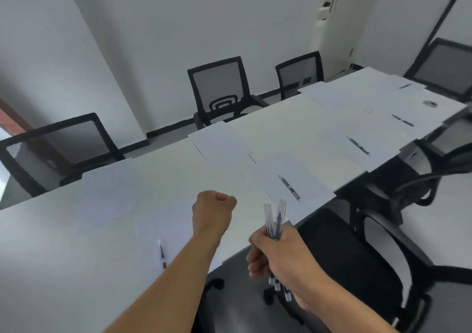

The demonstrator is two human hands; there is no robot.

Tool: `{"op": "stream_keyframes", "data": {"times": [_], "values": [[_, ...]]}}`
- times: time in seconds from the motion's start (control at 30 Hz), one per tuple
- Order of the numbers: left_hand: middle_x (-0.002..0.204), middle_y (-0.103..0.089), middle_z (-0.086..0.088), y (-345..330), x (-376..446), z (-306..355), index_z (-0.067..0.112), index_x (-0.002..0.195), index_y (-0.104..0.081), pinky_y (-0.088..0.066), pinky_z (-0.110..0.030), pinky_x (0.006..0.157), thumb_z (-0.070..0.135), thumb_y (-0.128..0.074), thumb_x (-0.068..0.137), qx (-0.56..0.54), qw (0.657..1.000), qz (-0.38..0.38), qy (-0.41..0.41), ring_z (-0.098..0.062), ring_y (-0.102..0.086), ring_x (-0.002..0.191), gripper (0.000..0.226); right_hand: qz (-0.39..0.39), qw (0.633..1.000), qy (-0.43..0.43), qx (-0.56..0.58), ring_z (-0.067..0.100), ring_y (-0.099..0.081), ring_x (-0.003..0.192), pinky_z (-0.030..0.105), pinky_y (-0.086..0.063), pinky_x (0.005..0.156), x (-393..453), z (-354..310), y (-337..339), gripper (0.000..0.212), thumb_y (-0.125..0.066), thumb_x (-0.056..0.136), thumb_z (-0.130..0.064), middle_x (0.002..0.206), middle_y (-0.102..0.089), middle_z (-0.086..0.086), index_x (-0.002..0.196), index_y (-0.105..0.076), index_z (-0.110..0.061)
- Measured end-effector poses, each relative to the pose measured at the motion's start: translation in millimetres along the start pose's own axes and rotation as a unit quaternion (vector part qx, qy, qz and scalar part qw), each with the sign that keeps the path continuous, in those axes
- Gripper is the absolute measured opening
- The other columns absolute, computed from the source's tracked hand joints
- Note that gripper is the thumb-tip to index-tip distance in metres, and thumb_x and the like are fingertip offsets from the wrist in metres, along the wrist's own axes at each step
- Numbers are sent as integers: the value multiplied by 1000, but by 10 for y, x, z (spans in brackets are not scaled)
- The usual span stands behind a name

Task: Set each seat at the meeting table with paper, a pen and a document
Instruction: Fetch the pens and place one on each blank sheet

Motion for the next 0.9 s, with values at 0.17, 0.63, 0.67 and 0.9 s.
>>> {"op": "stream_keyframes", "data": {"times": [0.17, 0.63, 0.67, 0.9], "values": [[56, -20, 4, -682, -403, 567, 22, 61, -22, -26, -36, 59, 9, -63, 85, -6, 997, -54, -45, -20, -17, 56, 50, 47, 998, 33, 37, 30, -72, 65, 49, -68, 77, -338, -44, 749, 22, -57, 110, -16, 79, -77, 19, 102, -67, 1], [58, -34, -4, -3107, -3186, 2812, 15, 59, -45, -33, -35, 56, 20, -64, 91, -7, 951, -201, -234, -20, -30, 57, 38, 243, 950, 162, 108, 30, -69, 64, 46, -68, 69, -2478, 87, 4077, 20, -56, 109, -11, 76, -75, 18, 98, -67, 2], [57, -36, -4, -3263, -3422, 2958, 14, 59, -47, -34, -34, 56, 20, -65, 92, -16, 948, -210, -240, -20, -32, 57, 37, 259, 945, 169, 109, 30, -69, 63, 46, -67, 68, -2668, 100, 4327, 21, -56, 109, -11, 76, -75, 19, 98, -67, 3], [50, -45, 1, -4209, -4932, 3933, 5, 65, -58, -42, -32, 57, 21, -65, 99, -57, 906, -268, -322, -12, -37, 46, 39, 366, 902, 213, 76, 30, -67, 58, 39, -63, 60, -3901, 94, 5827, 24, -54, 111, -15, 76, -71, 22, 100, -68, 1]]}}
Point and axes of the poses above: each hand's wrist, its own x-axis towards the middle knuckle, its own y-axis out of the back of the hand, z = x × y, the point moved 10 cm from there along x, towards the middle knuckle
